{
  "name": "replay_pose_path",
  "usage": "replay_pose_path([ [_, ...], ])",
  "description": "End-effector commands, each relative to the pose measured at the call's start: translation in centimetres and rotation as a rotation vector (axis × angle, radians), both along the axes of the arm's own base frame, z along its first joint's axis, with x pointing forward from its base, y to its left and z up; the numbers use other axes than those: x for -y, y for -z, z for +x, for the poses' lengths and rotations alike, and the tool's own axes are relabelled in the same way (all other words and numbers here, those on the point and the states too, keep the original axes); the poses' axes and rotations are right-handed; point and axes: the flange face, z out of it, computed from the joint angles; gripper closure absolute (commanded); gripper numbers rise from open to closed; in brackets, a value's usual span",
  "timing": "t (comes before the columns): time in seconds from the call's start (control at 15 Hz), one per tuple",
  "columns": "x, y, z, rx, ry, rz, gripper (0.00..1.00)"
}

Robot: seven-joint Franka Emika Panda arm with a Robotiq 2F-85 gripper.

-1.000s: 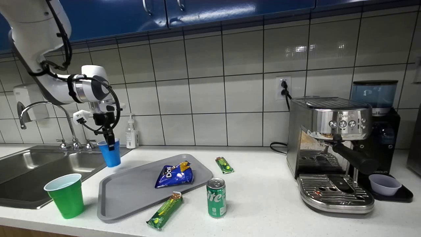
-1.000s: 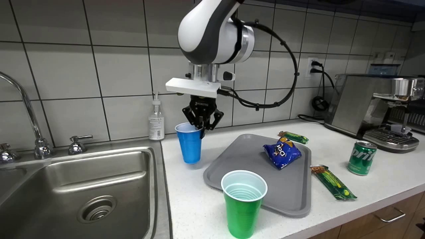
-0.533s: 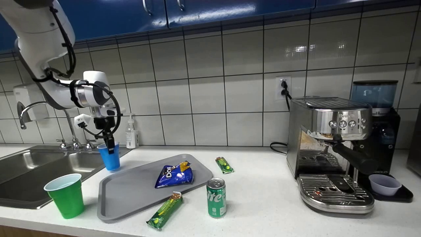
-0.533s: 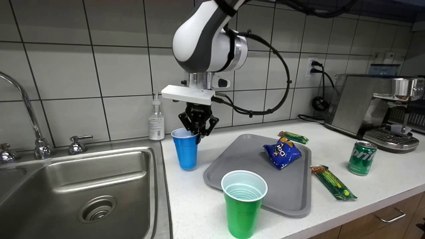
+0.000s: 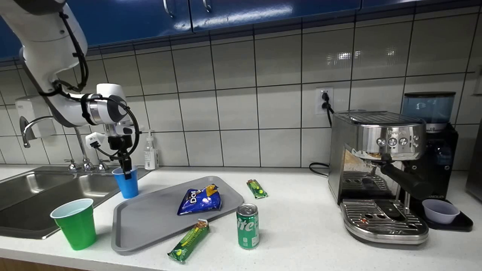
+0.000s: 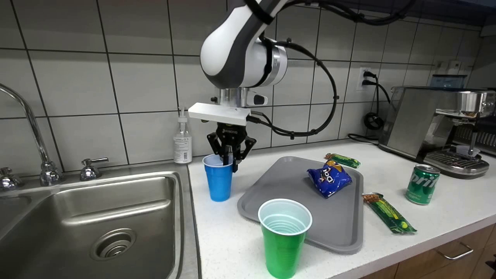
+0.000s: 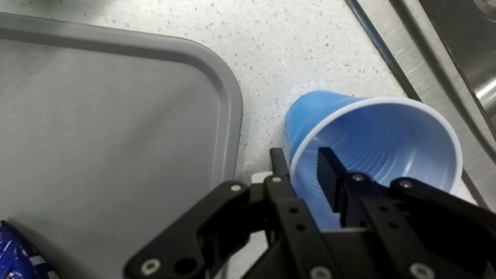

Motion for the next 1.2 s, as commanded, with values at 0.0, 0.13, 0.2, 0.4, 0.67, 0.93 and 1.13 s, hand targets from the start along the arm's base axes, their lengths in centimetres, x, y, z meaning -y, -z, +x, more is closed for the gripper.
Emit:
replay_pose_path([
  [0.0, 0.7, -1.7, -0.1, -0.025, -0.071, -0.001, 0.39],
  [0.13, 1.1, -2.3, -0.3, -0.015, -0.100, 0.000, 0.23],
  [0.2, 1.4, -2.7, -0.4, -0.009, -0.111, 0.003, 0.17],
  [0.4, 2.4, -3.7, -0.4, 0.009, -0.122, 0.011, 0.00],
  [0.67, 4.2, -4.8, -0.8, 0.022, -0.121, 0.010, 0.00],
  [0.93, 6.5, -4.9, -1.5, 0.017, -0.075, -0.004, 0.00],
  [1.13, 8.6, -4.6, -1.7, -0.011, -0.037, -0.017, 0.00],
])
